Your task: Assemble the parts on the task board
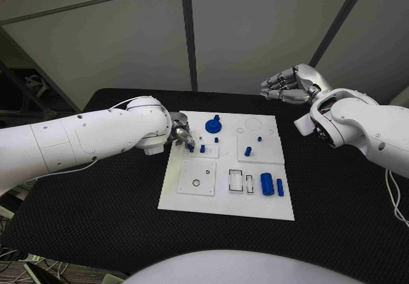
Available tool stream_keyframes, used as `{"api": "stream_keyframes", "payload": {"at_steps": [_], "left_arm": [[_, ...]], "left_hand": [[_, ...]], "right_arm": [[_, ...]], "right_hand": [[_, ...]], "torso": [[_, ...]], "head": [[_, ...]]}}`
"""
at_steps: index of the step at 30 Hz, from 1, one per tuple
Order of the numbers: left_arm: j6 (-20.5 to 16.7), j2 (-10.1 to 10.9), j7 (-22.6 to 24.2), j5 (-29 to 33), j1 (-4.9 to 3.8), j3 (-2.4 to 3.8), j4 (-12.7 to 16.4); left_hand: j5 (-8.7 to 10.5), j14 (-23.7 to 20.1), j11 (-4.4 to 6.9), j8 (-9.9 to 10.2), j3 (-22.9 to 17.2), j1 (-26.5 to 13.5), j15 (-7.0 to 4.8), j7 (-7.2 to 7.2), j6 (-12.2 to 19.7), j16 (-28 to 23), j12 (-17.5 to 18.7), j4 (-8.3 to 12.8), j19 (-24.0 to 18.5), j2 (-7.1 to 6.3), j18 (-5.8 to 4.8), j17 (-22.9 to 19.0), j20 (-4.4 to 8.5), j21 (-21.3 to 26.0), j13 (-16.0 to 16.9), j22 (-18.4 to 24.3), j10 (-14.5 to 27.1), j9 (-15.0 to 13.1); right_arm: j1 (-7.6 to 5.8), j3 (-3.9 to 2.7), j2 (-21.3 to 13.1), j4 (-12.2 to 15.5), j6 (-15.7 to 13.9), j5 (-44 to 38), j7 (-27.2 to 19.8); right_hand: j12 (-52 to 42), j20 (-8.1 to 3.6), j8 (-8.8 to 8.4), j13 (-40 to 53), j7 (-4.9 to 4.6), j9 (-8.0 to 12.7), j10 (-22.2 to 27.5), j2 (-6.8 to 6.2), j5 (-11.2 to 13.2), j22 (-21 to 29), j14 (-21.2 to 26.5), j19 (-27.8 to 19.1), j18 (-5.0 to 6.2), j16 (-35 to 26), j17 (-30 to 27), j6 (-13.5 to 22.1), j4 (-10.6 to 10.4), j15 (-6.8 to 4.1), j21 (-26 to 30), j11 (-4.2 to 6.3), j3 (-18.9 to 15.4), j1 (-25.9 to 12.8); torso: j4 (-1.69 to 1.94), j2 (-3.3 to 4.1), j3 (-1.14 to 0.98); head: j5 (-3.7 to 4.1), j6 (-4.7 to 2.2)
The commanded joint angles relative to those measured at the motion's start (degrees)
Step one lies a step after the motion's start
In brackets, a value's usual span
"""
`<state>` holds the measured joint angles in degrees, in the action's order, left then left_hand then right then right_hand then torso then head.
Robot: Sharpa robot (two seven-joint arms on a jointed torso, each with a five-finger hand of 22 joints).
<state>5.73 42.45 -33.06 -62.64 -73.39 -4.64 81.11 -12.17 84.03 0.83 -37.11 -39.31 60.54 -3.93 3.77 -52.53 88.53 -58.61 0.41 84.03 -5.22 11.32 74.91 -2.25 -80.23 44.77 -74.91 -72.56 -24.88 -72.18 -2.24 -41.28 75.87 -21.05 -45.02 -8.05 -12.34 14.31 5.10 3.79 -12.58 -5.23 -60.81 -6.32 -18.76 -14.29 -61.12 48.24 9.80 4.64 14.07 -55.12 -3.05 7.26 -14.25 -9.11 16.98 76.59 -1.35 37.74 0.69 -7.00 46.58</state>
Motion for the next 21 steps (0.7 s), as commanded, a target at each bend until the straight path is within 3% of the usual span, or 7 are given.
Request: {"api": "stream_keyframes", "payload": {"at_steps": [1, 21], "left_arm": [[1.66, -0.13, -0.44, -0.83, 0.02, -0.06, 0.1], [3.43, -0.44, -0.91, -0.88, 0.19, -0.21, -0.02]], "left_hand": [[-0.09, 5.58, 0.14, -0.31, -6.25, 0.62, -0.27, -0.31, 0.1, 0.16, -0.35, 5.96, 1.0, 0.2, -8.53, 14.05, 0.23, -0.34, 0.02, -3.27, -0.36, -0.07], [-0.17, 5.57, 0.15, -0.36, -6.29, 0.6, -0.28, -0.32, 0.09, 0.14, -0.32, 5.94, 0.99, 0.15, -8.52, 14.04, 0.24, -0.3, 0.0, -3.23, -0.37, -0.1]], "right_arm": [[-0.11, -0.03, 0.04, 0.06, 0.32, -0.12, -0.38], [-0.1, -0.03, 0.05, 0.0, 0.54, -0.12, -0.35]], "right_hand": [[0.02, -0.02, -0.27, -0.05, -0.27, -0.08, -0.02, 0.21, -0.24, 0.07, -0.24, 0.35, 0.69, -0.35, -0.06, 0.03, 0.03, 0.31, 0.38, -0.18, -0.27, -0.17], [0.02, -0.02, -0.27, -0.05, -0.27, -0.08, -0.02, 0.21, -0.24, 0.07, -0.24, 0.35, 0.69, -0.35, -0.06, 0.03, 0.03, 0.31, 0.38, -0.18, -0.27, -0.17]], "torso": [[0.0, 0.02, 0.01], [0.0, 0.02, 0.01]], "head": [[0.01, 0.0], [0.24, 0.1]]}}
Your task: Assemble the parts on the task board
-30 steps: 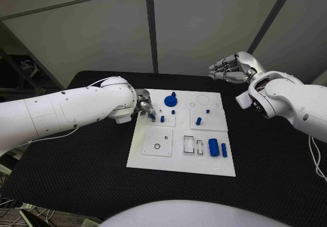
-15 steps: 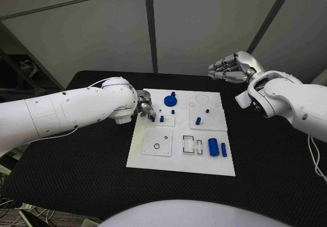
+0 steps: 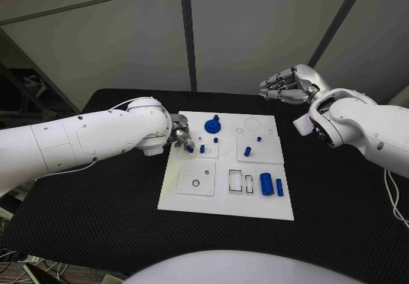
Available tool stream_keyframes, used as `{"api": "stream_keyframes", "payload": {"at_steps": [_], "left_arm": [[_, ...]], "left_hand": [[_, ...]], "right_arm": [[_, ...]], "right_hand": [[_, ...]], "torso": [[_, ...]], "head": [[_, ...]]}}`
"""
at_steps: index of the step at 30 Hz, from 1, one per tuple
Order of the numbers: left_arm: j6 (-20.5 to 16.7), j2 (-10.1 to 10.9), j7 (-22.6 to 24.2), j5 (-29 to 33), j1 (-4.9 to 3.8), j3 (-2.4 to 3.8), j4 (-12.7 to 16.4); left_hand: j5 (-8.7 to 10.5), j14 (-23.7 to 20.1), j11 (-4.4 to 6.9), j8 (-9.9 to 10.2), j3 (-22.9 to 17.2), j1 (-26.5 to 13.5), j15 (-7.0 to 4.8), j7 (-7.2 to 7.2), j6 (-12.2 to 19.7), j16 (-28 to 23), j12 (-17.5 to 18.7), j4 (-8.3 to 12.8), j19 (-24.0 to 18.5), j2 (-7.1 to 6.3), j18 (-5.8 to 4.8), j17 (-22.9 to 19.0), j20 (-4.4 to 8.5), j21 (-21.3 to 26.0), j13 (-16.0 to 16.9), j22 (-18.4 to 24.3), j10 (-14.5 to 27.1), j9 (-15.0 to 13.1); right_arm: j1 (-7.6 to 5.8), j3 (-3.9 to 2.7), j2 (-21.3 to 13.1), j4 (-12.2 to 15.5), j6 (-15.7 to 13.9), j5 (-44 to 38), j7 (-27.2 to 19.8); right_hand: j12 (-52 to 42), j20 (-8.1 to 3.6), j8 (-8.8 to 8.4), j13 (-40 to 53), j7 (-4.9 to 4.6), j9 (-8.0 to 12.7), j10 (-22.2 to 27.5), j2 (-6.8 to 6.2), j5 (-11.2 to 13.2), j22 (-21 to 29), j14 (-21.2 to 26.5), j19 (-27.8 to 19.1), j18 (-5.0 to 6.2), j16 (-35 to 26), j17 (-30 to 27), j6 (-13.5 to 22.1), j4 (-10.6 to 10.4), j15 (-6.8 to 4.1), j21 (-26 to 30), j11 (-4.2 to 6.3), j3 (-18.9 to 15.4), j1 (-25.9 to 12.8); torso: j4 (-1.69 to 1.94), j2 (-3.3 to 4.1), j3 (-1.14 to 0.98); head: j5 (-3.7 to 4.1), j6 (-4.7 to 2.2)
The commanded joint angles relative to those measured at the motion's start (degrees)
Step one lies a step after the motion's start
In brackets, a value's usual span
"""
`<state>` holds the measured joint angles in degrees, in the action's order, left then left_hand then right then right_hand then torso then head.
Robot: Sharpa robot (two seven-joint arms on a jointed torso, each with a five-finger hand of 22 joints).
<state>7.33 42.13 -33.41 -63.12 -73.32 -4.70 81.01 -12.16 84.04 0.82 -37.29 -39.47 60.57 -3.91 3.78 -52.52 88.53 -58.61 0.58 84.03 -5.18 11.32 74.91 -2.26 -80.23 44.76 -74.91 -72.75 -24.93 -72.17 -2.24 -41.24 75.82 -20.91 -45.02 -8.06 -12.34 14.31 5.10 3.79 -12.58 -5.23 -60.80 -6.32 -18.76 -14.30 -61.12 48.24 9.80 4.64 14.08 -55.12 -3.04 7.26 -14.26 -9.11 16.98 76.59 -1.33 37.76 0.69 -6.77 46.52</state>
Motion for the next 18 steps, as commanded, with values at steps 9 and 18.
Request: {"api": "stream_keyframes", "payload": {"at_steps": [9, 18], "left_arm": [[1.89, -0.28, -0.55, -0.41, 0.13, -0.19, -0.08], [2.13, -0.74, -0.41, -0.41, 0.13, -0.21, -0.57]], "left_hand": [[-0.23, 5.57, 0.16, -0.21, -6.17, 0.55, -0.3, -0.34, 0.09, 0.15, -0.3, 5.74, 0.95, 0.1, -8.5, 14.05, 0.25, -0.23, 0.0, -3.14, -0.18, -0.07], [-0.26, 5.56, 0.22, -0.56, -5.98, 0.21, -0.31, -0.45, -0.08, 0.14, -0.54, 5.52, 1.0, -0.2, -8.54, 14.03, 0.26, -0.33, 0.36, -3.29, -0.47, -0.3]], "right_arm": [[-0.1, -0.03, 0.0, 0.03, 0.45, -0.11, -0.34], [-0.1, -0.03, -0.01, 0.07, 0.5, -0.11, -0.31]], "right_hand": [[0.02, -0.02, -0.27, -0.05, -0.27, -0.08, -0.02, 0.21, -0.24, 0.07, -0.24, 0.35, 0.69, -0.35, -0.07, 0.03, 0.03, 0.31, 0.38, -0.18, -0.27, -0.17], [0.02, -0.02, -0.27, -0.05, -0.27, -0.08, -0.02, 0.21, -0.24, 0.07, -0.24, 0.35, 0.69, -0.35, -0.07, 0.03, 0.03, 0.31, 0.38, -0.18, -0.27, -0.17]], "torso": [[0.02, 0.0, 0.0], [-0.04, 0.03, -0.01]], "head": [[0.04, 0.22], [0.07, 0.36]]}}
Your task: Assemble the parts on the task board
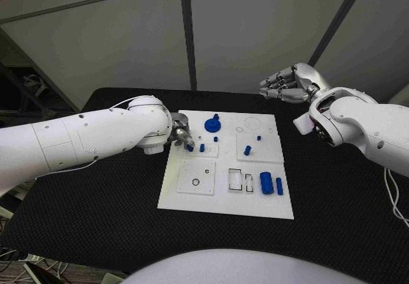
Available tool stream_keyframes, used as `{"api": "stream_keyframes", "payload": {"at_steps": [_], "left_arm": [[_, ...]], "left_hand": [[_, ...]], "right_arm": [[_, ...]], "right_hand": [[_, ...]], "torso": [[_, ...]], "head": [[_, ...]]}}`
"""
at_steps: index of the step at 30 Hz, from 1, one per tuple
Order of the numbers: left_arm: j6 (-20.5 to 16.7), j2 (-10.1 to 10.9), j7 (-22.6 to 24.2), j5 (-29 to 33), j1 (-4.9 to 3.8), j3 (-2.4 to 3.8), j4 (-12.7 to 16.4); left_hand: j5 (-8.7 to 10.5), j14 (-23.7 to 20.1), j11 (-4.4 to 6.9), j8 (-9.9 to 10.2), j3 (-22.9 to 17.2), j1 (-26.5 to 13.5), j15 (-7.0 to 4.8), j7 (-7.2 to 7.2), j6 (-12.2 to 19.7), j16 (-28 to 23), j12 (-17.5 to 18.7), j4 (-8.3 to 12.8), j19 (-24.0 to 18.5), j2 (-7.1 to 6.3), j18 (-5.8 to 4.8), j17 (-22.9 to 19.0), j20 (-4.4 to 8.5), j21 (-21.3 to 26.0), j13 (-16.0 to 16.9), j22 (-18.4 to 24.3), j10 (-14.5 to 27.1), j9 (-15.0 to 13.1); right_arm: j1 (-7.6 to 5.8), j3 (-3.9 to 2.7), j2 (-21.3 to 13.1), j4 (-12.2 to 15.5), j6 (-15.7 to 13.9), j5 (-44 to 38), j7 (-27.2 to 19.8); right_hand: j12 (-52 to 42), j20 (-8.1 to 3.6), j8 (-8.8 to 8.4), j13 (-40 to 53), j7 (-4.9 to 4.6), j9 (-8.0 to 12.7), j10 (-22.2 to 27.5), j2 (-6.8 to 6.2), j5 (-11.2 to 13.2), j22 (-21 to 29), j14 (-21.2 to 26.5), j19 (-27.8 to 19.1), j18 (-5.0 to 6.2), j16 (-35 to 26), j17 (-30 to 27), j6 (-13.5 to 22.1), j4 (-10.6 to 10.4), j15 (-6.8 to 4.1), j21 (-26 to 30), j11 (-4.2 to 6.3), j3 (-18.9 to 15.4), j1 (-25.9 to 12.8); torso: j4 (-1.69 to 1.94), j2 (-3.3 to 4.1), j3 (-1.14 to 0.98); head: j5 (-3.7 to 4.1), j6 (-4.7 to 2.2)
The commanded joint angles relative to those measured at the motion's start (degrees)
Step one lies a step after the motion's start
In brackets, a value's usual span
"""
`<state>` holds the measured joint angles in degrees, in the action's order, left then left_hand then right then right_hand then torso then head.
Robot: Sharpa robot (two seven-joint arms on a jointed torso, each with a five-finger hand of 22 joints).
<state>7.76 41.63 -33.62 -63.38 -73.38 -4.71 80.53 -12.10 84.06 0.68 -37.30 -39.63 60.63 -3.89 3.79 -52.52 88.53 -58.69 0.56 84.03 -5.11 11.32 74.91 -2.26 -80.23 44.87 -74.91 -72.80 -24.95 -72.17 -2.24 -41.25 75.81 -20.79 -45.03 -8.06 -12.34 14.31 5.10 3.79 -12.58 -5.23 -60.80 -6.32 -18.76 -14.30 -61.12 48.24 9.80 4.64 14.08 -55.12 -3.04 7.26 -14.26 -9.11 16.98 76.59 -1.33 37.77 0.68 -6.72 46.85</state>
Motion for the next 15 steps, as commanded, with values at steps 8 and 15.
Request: {"api": "stream_keyframes", "payload": {"at_steps": [8, 15], "left_arm": [[2.53, -0.57, -0.33, -0.12, 0.18, -0.6, -0.68], [2.44, -0.74, -0.68, -0.03, 0.18, -0.81, -1.27]], "left_hand": [[-0.13, 5.55, 0.85, -1.85, -3.75, -1.17, -0.65, -1.21, -0.49, 0.15, -0.99, 4.36, 1.24, -0.64, -8.65, 14.05, 0.49, -0.73, 0.94, -3.87, -1.39, -1.39], [-0.01, 5.55, 1.08, -2.26, -1.64, -2.13, -0.88, -1.55, -0.58, 0.16, -0.93, 3.24, 1.24, -0.56, -8.65, 14.05, 0.65, -0.68, 0.95, -3.88, -1.5, -1.88]], "right_arm": [[-0.11, -0.03, -0.06, 0.09, 0.38, -0.11, -0.28], [-0.11, -0.03, -0.17, 0.18, 0.38, -0.11, -0.25]], "right_hand": [[0.02, -0.02, -0.27, -0.05, -0.27, -0.08, -0.02, 0.21, -0.24, 0.08, -0.24, 0.36, 0.69, -0.35, -0.07, 0.03, 0.03, 0.31, 0.39, -0.18, -0.27, -0.17], [-0.07, -0.04, -0.25, -0.05, -0.22, -0.11, -0.05, 0.29, -0.25, 0.27, -0.33, 0.57, 0.71, -0.37, -0.08, -0.04, -0.05, 0.28, 0.61, -0.14, -0.4, -0.16]], "torso": [[0.01, -0.02, -0.02], [-0.05, -0.05, -0.01]], "head": [[0.14, 0.33], [0.22, 0.34]]}}
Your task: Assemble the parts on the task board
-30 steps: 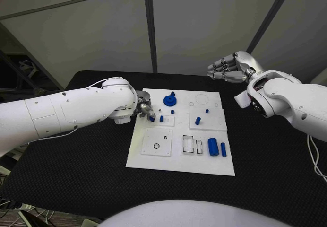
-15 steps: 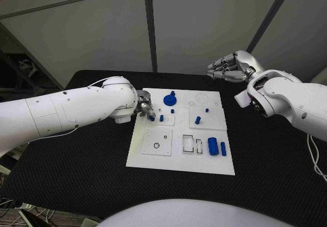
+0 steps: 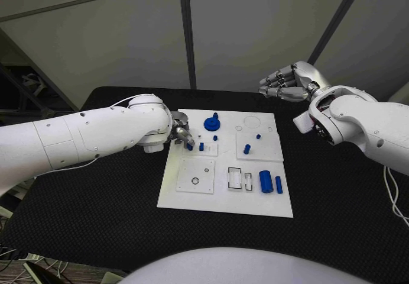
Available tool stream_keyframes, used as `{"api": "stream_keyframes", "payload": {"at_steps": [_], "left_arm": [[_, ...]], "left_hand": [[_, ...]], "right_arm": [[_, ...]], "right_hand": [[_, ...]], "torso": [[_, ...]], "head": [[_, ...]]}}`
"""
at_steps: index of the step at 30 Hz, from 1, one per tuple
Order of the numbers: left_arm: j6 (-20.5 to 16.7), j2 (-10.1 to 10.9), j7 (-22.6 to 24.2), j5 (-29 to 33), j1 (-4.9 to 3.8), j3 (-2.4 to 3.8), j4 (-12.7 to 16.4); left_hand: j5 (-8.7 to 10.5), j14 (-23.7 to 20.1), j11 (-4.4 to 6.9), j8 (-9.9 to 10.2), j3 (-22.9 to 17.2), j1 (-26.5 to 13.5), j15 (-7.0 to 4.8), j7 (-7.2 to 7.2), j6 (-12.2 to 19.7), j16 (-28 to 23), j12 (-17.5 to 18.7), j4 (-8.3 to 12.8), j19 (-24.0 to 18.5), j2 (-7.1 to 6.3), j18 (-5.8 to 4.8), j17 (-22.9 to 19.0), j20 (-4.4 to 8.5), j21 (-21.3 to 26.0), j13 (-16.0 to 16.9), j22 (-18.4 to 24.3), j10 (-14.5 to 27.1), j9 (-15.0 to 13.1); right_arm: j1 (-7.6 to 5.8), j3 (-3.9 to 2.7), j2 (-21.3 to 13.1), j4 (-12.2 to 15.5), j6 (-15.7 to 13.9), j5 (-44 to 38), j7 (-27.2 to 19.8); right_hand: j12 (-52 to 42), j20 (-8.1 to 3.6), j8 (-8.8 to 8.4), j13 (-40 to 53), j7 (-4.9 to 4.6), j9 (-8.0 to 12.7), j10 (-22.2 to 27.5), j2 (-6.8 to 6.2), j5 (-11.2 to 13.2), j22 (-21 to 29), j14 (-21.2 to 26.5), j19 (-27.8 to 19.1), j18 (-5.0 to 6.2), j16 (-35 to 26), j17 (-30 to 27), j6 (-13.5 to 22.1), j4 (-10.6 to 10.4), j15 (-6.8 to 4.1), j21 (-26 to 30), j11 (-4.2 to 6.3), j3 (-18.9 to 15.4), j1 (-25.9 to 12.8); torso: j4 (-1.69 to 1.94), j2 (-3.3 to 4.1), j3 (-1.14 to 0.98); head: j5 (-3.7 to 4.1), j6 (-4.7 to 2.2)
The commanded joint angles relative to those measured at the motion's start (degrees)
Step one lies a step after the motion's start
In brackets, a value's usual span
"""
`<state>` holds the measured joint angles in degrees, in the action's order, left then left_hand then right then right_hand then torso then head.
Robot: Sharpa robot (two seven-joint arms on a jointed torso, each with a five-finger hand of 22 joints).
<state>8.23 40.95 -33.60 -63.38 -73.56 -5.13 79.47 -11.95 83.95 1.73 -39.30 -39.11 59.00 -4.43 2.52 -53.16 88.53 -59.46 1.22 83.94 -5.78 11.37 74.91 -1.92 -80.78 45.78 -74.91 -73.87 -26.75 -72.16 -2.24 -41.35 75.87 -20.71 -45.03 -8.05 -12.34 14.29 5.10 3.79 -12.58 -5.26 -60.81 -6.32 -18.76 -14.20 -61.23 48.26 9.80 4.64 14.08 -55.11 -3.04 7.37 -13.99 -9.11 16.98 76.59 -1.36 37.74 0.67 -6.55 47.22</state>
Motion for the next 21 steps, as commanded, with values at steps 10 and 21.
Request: {"api": "stream_keyframes", "payload": {"at_steps": [10, 21], "left_arm": [[1.51, -0.23, -0.89, -0.01, 0.37, -0.43, -0.71], [1.22, -0.38, -1.23, -0.01, 0.37, -0.44, -1.36]], "left_hand": [[2.45, 5.66, 0.28, -0.53, 3.31, -3.25, -0.48, -0.67, -0.88, 0.15, -0.54, -0.35, 1.56, 0.08, -8.84, 14.05, 0.44, -0.5, 0.58, -4.47, -0.64, -0.51], [3.32, 5.67, 0.31, -0.04, 10.69, -5.34, -0.54, -0.75, -1.84, 0.16, -0.84, -3.67, 1.67, 0.52, -8.91, 14.07, 0.48, -0.67, 1.15, -4.86, -0.63, -0.45]], "right_arm": [[-0.11, -0.03, -0.18, 0.22, 0.32, -0.11, -0.2], [-0.11, -0.03, -0.35, 0.36, 0.42, -0.11, -0.05]], "right_hand": [[-0.07, -0.02, -0.25, -0.05, -0.22, -0.08, -0.05, 0.29, -0.25, 0.17, -0.22, 0.55, 0.7, -0.37, -0.09, -0.04, -0.05, 0.17, 0.34, -0.14, -0.4, -0.16], [-0.09, -0.02, -0.26, -0.05, -0.23, -0.08, -0.04, 0.27, -0.21, 0.22, -0.23, 0.6, 0.7, -0.38, -0.09, -0.04, -0.08, 0.17, 0.4, -0.14, -0.47, -0.19]], "torso": [[0.05, 0.02, -0.01], [-0.01, 0.03, -0.02]], "head": [[0.16, -0.02], [0.13, 0.04]]}}
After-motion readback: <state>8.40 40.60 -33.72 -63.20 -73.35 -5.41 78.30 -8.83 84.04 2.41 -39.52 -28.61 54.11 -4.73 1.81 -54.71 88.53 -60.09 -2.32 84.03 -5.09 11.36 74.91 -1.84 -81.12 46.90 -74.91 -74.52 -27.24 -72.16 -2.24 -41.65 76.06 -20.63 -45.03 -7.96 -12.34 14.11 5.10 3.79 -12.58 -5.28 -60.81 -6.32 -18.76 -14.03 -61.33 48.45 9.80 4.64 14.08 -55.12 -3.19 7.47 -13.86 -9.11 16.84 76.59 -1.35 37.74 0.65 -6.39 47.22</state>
